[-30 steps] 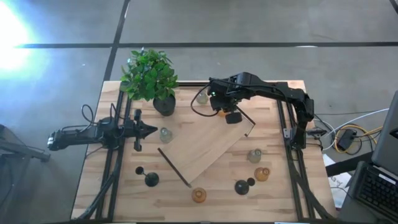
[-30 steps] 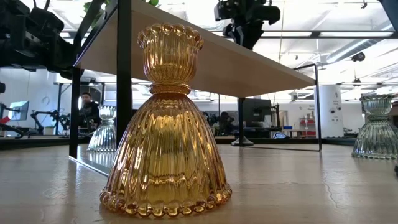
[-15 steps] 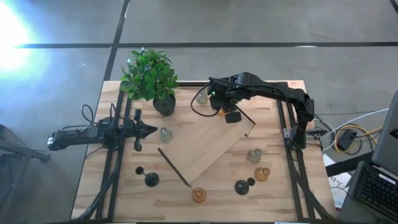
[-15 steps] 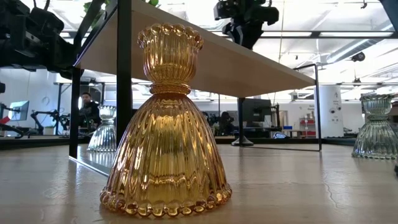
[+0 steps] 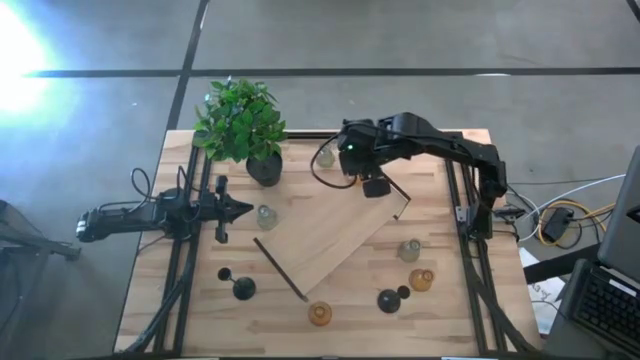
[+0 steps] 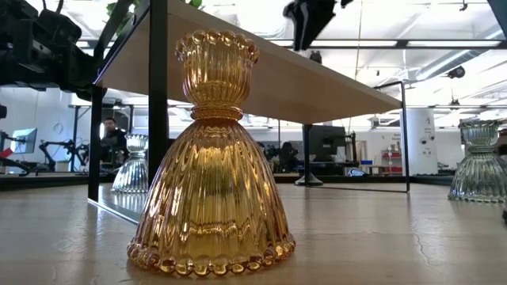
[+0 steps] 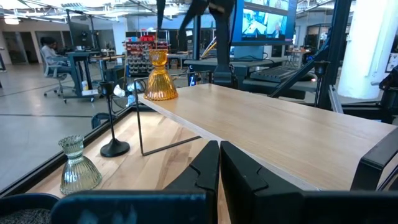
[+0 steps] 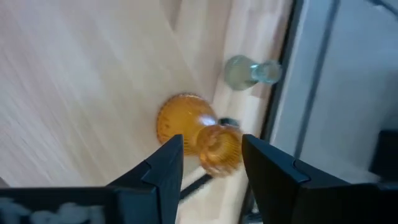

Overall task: Pick & Place candle stick holders
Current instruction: Put the right yellow glass candle holder on the shelf

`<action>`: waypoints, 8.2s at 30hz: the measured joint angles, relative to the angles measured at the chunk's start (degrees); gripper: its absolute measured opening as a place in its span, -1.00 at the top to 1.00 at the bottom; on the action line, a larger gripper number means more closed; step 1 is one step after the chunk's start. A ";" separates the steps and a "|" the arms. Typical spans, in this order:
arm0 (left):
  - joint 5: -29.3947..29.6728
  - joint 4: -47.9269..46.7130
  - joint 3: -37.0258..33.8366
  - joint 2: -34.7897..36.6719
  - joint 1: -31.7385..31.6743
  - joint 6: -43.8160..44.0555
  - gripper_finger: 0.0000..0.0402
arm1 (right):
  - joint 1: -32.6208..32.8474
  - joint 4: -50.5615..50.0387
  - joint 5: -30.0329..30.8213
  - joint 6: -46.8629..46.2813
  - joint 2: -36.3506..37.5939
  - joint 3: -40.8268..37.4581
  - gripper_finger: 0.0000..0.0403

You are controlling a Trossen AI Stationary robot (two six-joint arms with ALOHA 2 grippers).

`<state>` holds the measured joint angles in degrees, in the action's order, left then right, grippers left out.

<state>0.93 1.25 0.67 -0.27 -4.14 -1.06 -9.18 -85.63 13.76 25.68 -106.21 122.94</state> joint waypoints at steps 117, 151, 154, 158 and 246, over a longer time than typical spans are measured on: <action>0.17 -0.02 0.00 -0.59 0.00 0.00 0.91 | 48.41 16.46 -10.82 -114.56 42.36 -63.53 0.95; 0.17 -0.02 0.00 -0.64 0.01 0.00 0.91 | -0.95 9.24 -24.83 -44.82 22.63 -33.18 0.95; 0.17 -0.02 0.00 -0.64 0.01 0.00 0.91 | -1.75 9.31 -24.99 -42.30 19.70 -30.50 0.95; 0.17 -0.02 0.00 -0.64 0.01 0.00 0.91 | -2.79 8.29 -25.00 -40.16 15.61 -26.08 0.95; 0.17 -0.02 0.00 -0.64 0.00 0.01 0.91 | -7.33 4.04 -24.15 -34.50 6.73 -16.46 0.43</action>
<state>1.10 1.23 0.67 -0.91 -4.14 -1.04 -16.51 -81.59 -10.39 -8.82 -99.48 106.47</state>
